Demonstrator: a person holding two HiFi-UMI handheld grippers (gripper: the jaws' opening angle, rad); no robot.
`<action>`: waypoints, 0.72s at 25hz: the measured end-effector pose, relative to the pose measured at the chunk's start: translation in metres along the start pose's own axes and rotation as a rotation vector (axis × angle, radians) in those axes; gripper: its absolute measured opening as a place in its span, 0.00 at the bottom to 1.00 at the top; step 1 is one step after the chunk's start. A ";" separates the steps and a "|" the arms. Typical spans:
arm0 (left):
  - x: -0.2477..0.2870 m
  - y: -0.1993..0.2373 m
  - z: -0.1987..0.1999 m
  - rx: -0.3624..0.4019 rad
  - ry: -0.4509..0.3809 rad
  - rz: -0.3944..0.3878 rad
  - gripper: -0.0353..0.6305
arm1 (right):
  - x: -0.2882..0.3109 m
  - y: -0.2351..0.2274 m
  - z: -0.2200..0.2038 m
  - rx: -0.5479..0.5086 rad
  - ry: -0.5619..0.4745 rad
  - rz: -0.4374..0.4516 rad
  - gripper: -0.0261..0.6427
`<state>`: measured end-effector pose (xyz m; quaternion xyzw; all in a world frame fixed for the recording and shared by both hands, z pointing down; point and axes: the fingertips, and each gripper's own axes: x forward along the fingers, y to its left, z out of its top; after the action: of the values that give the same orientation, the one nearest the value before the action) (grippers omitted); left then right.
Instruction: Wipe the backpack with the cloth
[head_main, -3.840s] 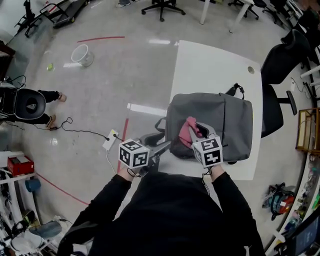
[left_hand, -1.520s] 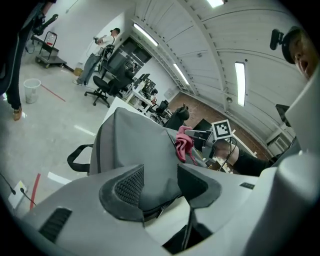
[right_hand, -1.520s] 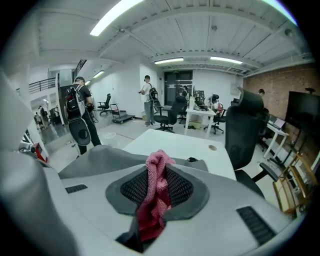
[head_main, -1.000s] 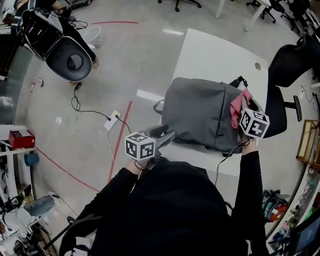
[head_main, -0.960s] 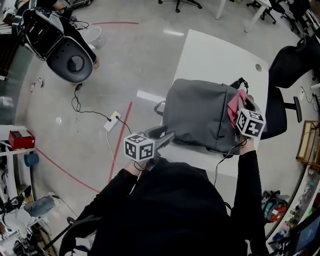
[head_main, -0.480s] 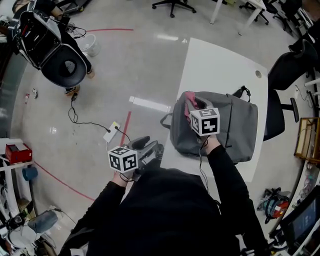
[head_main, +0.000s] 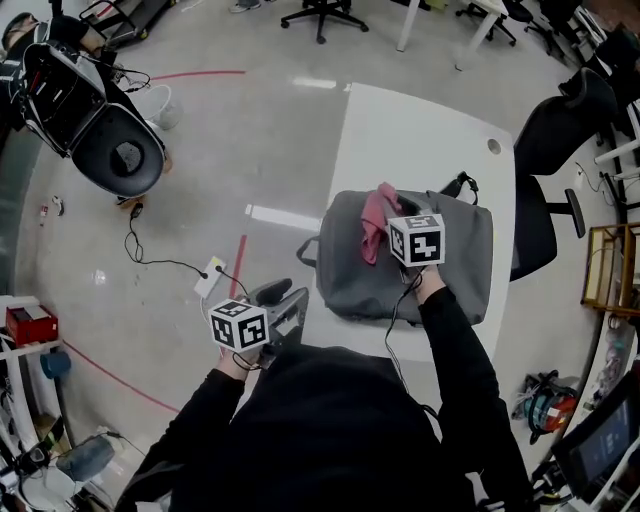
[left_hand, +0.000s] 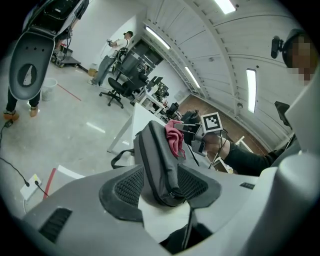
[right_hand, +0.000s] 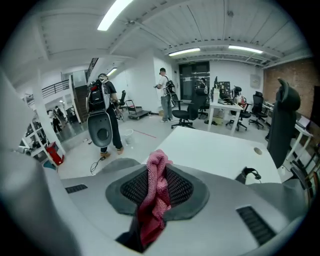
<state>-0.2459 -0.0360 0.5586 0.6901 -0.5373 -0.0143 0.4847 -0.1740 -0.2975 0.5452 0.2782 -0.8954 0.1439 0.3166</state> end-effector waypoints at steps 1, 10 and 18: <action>0.007 -0.008 -0.005 0.002 0.008 -0.005 0.39 | -0.009 -0.020 -0.004 0.012 0.000 -0.021 0.17; 0.052 -0.057 -0.031 0.012 0.012 0.021 0.39 | -0.103 -0.194 -0.016 0.089 -0.044 -0.237 0.17; 0.056 -0.059 -0.029 -0.002 -0.025 0.057 0.39 | -0.137 -0.283 0.009 0.061 -0.055 -0.371 0.17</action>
<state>-0.1638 -0.0625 0.5616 0.6738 -0.5625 -0.0097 0.4790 0.0764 -0.4736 0.4727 0.4517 -0.8323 0.1027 0.3044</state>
